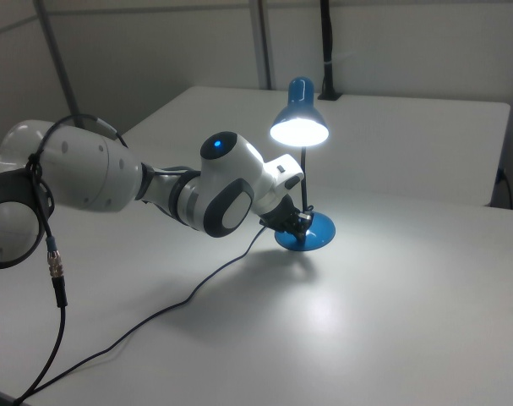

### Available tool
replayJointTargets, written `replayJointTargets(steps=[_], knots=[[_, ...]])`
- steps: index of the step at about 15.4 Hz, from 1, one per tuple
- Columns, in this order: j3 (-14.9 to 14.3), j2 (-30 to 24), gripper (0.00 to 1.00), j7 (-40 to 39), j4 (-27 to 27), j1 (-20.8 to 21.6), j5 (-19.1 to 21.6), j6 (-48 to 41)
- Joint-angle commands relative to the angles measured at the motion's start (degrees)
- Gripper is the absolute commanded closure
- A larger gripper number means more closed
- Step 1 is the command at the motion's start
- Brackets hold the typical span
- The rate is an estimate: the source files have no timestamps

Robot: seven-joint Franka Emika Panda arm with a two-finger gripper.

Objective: Turn off the lamp
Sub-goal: 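Press down on the base switch with the gripper fingers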

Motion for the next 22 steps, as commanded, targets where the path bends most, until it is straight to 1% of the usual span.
replayJointTargets(steps=[1, 7, 10, 13, 20, 22], knots=[[-0.1, 2.4, 1.0, -0.2, -0.5, 0.6, -0.7, 0.1], [-0.1, 1.3, 1.0, 0.6, 0.0, 0.2, 0.5, 0.2], [-0.1, 0.7, 1.0, 0.6, 0.1, 0.2, 3.2, 0.2], [-0.1, 0.7, 1.0, 0.6, 2.2, 0.2, 5.4, 0.0], [-0.1, 0.8, 1.0, 1.0, 2.6, 0.3, 5.8, 0.0], [-0.1, 1.2, 1.0, 1.5, 2.6, 0.4, 5.3, 0.0]])
